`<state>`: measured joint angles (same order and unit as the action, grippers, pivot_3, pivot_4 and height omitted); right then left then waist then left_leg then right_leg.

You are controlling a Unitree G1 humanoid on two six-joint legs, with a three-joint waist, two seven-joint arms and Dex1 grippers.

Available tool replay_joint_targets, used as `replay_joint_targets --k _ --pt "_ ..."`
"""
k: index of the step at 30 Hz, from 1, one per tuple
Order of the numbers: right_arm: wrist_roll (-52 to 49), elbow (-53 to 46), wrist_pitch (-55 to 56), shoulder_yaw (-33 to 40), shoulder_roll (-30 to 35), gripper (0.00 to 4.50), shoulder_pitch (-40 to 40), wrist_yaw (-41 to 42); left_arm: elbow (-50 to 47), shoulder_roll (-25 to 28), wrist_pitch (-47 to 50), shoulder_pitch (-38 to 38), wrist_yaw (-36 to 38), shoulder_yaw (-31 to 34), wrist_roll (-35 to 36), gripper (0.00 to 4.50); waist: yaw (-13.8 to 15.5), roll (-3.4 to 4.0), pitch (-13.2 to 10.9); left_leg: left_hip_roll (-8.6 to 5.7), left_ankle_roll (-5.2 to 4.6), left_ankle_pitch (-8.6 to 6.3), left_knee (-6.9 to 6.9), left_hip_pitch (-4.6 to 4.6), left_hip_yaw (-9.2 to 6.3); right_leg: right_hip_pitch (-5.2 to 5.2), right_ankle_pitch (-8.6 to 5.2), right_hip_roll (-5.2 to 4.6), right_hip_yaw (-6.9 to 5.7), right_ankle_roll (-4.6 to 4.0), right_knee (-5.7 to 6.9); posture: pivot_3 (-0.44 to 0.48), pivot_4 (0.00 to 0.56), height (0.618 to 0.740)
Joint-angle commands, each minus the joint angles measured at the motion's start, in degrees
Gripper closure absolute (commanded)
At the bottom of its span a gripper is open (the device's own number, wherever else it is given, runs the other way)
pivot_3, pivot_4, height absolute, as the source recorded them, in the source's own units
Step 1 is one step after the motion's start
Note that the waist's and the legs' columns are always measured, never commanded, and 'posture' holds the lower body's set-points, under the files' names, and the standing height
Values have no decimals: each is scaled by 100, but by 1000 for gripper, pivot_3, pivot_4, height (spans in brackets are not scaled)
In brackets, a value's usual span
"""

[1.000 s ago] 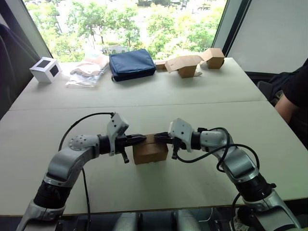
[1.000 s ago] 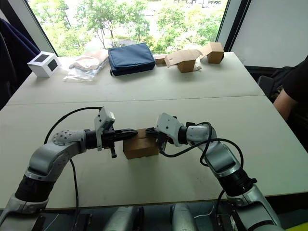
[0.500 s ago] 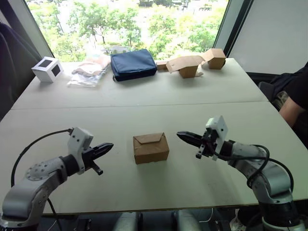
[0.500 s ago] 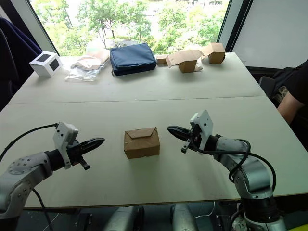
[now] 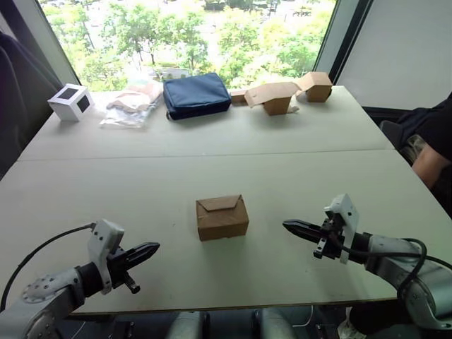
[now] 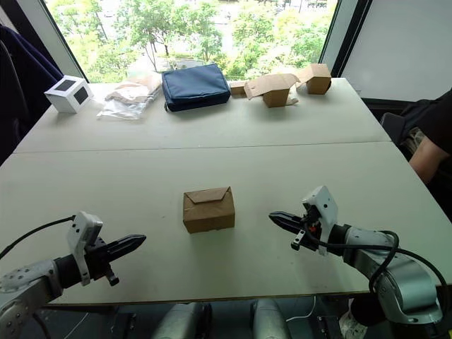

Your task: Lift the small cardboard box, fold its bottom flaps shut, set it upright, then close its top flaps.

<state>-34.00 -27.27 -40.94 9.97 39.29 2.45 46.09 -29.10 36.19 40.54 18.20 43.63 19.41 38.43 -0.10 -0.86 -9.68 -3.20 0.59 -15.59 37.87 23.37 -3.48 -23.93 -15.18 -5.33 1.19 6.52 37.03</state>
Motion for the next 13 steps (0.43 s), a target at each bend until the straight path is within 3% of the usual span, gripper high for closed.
replay_joint_targets --k 1,13 --pt "-18 -100 93 75 112 4500 43 31 47 45 -152 -13 91 61 51 4460 35 0 0 0 0 0 0 0 0 0 0 0 0 0 -1 0 150 740" --pt "-69 0 98 84 225 4500 97 91 97 10 -182 10 112 37 108 4460 81 0 0 0 0 0 2 -1 0 6 0 -2 -2 0 -6 0 150 740"
